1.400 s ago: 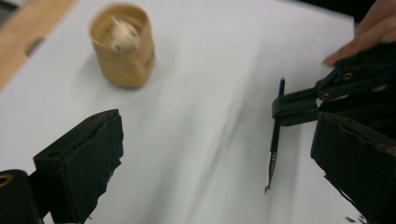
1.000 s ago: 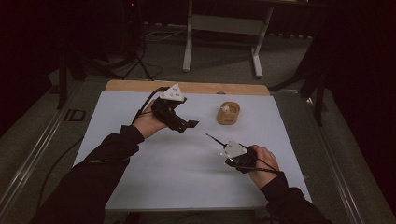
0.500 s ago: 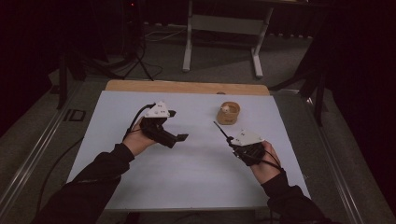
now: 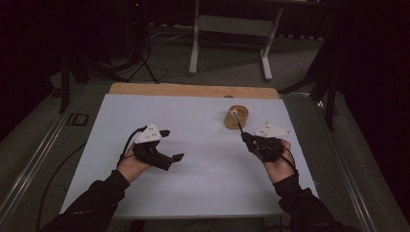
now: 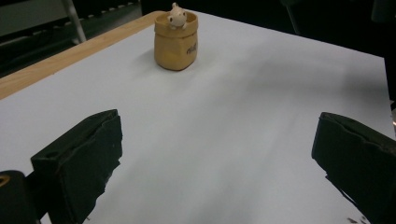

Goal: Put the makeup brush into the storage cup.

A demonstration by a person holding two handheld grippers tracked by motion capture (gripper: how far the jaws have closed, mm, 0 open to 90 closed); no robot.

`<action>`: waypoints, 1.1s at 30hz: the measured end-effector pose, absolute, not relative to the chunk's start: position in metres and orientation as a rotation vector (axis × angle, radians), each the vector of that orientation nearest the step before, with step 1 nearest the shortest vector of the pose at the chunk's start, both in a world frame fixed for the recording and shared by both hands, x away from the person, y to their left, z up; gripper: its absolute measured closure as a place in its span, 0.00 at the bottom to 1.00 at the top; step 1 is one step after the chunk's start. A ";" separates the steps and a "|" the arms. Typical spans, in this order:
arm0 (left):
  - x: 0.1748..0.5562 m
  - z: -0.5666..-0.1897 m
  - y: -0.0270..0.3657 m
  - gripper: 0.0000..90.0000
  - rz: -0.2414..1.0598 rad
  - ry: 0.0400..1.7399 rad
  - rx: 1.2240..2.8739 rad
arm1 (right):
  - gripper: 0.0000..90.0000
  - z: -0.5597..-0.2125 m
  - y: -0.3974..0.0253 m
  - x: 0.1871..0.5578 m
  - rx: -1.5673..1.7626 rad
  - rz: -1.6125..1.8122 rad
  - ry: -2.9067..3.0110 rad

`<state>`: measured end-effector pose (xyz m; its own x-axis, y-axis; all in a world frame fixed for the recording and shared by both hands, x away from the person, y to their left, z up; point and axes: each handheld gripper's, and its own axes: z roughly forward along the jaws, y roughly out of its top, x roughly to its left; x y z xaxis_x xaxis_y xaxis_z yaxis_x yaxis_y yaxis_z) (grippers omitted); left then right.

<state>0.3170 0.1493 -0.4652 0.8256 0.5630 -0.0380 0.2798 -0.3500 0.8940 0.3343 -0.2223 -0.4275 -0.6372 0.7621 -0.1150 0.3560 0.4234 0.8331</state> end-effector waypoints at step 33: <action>0.295 -0.505 0.178 0.03 0.331 0.786 1.850 | 0.95 -0.409 -0.230 0.369 1.188 1.290 1.949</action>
